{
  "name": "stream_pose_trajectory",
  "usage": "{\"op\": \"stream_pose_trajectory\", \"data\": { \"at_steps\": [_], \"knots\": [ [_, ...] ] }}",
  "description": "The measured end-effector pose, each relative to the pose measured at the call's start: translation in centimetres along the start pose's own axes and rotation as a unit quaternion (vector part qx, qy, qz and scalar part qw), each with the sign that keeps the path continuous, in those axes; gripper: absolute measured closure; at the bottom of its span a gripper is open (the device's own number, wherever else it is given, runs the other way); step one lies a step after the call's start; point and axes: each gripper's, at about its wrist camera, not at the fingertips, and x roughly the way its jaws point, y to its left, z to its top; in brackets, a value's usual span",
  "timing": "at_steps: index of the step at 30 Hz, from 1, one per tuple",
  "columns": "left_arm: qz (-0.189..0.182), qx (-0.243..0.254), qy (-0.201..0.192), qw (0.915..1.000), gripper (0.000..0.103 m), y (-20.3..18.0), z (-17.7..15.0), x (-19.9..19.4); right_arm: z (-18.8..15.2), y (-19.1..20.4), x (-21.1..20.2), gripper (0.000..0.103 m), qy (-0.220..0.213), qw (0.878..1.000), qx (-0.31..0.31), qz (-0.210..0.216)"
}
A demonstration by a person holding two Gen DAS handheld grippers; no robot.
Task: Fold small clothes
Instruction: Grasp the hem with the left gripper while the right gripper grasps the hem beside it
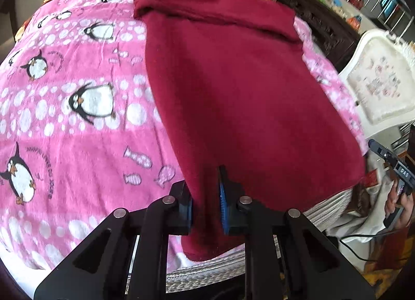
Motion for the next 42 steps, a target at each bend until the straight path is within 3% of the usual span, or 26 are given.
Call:
{"op": "stream_pose_trajectory", "data": {
  "at_steps": [2, 4, 7, 11, 12, 14, 15, 16, 17, 18, 19, 21, 23, 28, 31, 36, 39, 42],
  "knots": [
    [-0.003, -0.005, 0.000, 1.0000, 0.088, 0.2, -0.3, 0.1, -0.7, -0.2, 1.5, 0.067, 0.022, 0.998, 0.025, 0.059],
    [-0.014, -0.018, 0.003, 0.9997, 0.088, 0.4, -0.2, 0.2, -0.9, 0.3, 2.4, 0.055, 0.032, 0.996, 0.026, 0.083],
    [-0.022, -0.034, 0.005, 0.9992, 0.088, 1.0, -0.4, 0.3, -0.9, 0.6, 3.3, 0.055, 0.045, 0.996, 0.020, 0.079],
    [-0.032, -0.046, -0.003, 0.9984, 0.067, 1.0, -0.9, 0.2, -1.0, 0.3, 4.3, 0.055, 0.043, 0.992, 0.035, 0.116],
    [-0.036, -0.043, -0.006, 0.9984, 0.061, 0.7, -0.8, 0.3, -1.0, 0.1, 4.7, 0.055, 0.045, 0.989, 0.044, 0.136],
    [-0.043, -0.036, -0.009, 0.9984, 0.036, -0.4, -0.7, 0.5, -0.9, 0.1, 5.7, 0.068, 0.050, 0.984, 0.049, 0.164],
    [-0.042, -0.034, -0.013, 0.9985, 0.034, -1.0, -0.6, 0.7, -0.8, 0.1, 6.2, 0.072, 0.055, 0.982, 0.047, 0.176],
    [-0.034, -0.029, -0.013, 0.9989, 0.034, -1.3, -0.6, 0.8, -0.7, 0.0, 6.6, 0.082, 0.058, 0.979, 0.048, 0.188],
    [-0.016, -0.009, -0.008, 0.9998, 0.040, -2.0, -0.4, 0.9, -0.4, -0.1, 7.0, 0.089, 0.059, 0.976, 0.054, 0.201],
    [-0.011, 0.002, -0.007, 0.9999, 0.055, -2.3, -0.3, 0.9, 0.0, -0.2, 7.2, 0.090, 0.058, 0.973, 0.062, 0.217],
    [-0.011, 0.014, -0.004, 0.9998, 0.090, -2.5, 0.1, 0.7, 0.7, -0.3, 7.1, 0.091, 0.053, 0.968, 0.064, 0.235],
    [-0.058, 0.003, 0.000, 0.9983, 0.091, -1.8, 1.5, -0.4, 2.6, -0.1, 6.6, 0.092, 0.034, 0.963, 0.059, 0.262],
    [-0.082, 0.000, -0.011, 0.9966, 0.091, -1.3, 3.3, -1.7, 5.7, 0.5, 5.8, 0.092, 0.005, 0.960, 0.036, 0.278],
    [-0.117, -0.017, -0.068, 0.9907, 0.091, 0.5, 10.7, -5.0, 15.2, 0.6, 6.0, 0.092, -0.068, 0.961, 0.011, 0.269],
    [-0.110, -0.035, -0.099, 0.9883, 0.091, 1.6, 16.8, -5.4, 20.4, -0.4, 7.6, 0.092, -0.096, 0.961, 0.023, 0.258],
    [-0.080, -0.097, -0.107, 0.9862, 0.091, 4.4, 28.2, -0.9, 28.9, -4.0, 14.0, 0.092, -0.126, 0.975, 0.075, 0.166],
    [-0.051, -0.081, -0.087, 0.9916, 0.091, 5.4, 32.6, 3.2, 31.9, -5.6, 18.7, 0.091, -0.115, 0.982, 0.092, 0.120],
    [-0.036, -0.109, -0.026, 0.9930, 0.087, 6.7, 34.4, 6.9, 33.3, -7.8, 22.2, 0.087, -0.037, 0.987, 0.122, 0.097]
  ]
}}
